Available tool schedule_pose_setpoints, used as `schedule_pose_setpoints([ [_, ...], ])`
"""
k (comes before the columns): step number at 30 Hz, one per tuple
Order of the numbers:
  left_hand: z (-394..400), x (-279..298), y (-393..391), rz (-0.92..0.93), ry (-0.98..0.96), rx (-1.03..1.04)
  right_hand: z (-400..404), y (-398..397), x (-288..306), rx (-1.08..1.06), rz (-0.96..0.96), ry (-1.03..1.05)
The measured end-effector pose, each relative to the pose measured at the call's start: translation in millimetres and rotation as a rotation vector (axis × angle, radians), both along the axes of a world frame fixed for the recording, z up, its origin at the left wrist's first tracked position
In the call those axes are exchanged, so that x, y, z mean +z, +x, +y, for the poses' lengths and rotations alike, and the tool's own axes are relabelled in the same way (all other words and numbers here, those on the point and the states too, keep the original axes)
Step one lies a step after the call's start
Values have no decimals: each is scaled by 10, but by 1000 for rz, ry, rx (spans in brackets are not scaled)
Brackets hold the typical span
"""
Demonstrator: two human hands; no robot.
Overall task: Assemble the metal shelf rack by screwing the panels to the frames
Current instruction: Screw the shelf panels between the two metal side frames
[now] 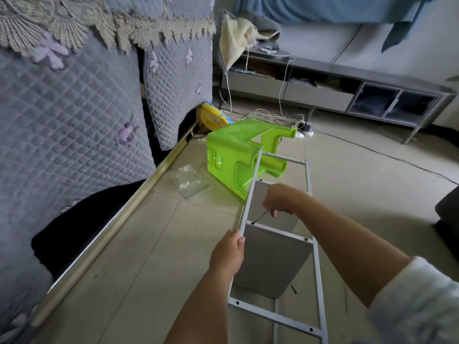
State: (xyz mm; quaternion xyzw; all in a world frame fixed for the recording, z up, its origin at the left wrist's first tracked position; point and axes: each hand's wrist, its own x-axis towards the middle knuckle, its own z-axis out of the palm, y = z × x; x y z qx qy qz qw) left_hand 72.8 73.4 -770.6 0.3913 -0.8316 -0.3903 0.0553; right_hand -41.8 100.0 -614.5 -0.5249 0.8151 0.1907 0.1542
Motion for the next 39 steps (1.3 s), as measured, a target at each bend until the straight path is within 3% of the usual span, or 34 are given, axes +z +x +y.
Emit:
schedule_pose_setpoints([
  [4, 16, -18, 16, 41, -20, 0, 130, 33, -186, 205, 247, 8],
  [8, 22, -20, 10, 56, -64, -16, 213, -95, -195, 480, 331, 65],
  [13, 32, -8, -11, 25, -25, -24, 87, -33, -182, 481, 328, 70],
  [16, 27, -31, -28, 19, 6, -27, -84, 27, -155, 287, 250, 173],
  [21, 30, -79, -15, 38, 44, -22, -312, -91, -62, -318, -199, 328],
  [24, 31, -79, 5, 33, 41, -35, -167, -251, -156, -628, -460, 260],
  [26, 28, -70, 6, 32, 48, -41, -34, -298, -238, -703, -536, 197],
  [28, 42, -55, 23, 29, 57, -46, 66, -276, -259, -604, -441, 149],
  [33, 43, -52, 39, 40, 39, -21, 135, -144, -307, -93, -20, -40],
  [39, 26, -35, -2, 11, -65, -50, 296, -116, -161, 8, -40, -122],
])
